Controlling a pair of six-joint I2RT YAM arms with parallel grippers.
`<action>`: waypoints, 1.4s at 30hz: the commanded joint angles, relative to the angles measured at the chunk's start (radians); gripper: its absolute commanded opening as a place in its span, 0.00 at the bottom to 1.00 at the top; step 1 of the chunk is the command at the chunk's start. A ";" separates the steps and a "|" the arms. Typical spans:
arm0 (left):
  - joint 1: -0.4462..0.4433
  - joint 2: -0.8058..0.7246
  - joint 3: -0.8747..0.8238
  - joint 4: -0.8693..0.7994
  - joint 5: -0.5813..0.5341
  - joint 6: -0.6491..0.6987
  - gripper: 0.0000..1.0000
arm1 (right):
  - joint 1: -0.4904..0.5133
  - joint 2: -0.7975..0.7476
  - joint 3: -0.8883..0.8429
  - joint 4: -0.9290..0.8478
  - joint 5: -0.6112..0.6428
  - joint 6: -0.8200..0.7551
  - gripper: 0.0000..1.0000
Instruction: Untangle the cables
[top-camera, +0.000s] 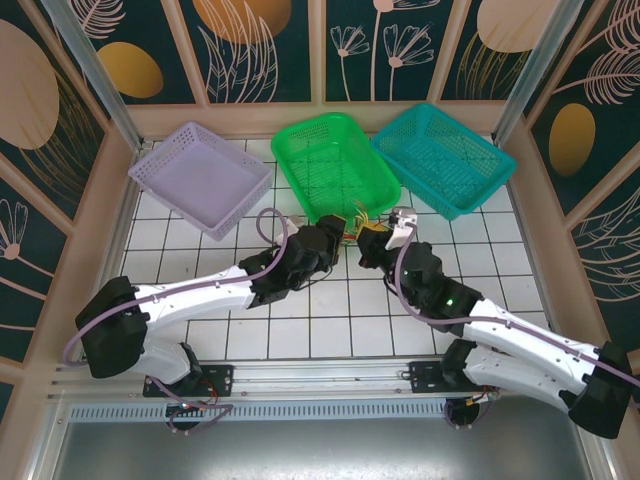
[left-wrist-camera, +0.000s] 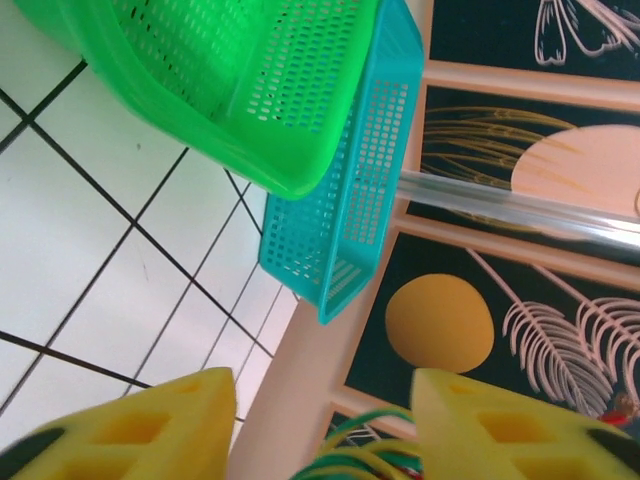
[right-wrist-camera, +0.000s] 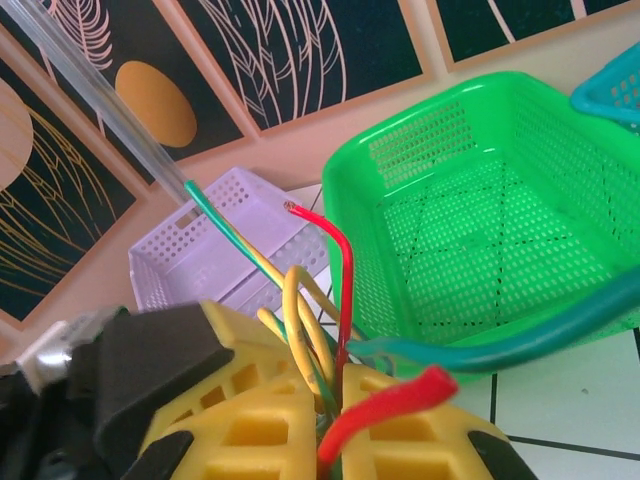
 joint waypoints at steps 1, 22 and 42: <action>0.007 0.021 -0.020 0.072 0.032 -0.002 0.19 | 0.014 -0.050 -0.004 0.059 0.016 0.023 0.00; -0.237 0.060 -0.015 0.286 -0.327 1.120 0.00 | -0.696 0.349 0.215 -0.362 -1.101 0.748 0.03; -0.118 0.005 0.109 0.039 -0.090 0.925 0.00 | -0.480 0.064 0.145 -0.351 -0.732 0.629 0.81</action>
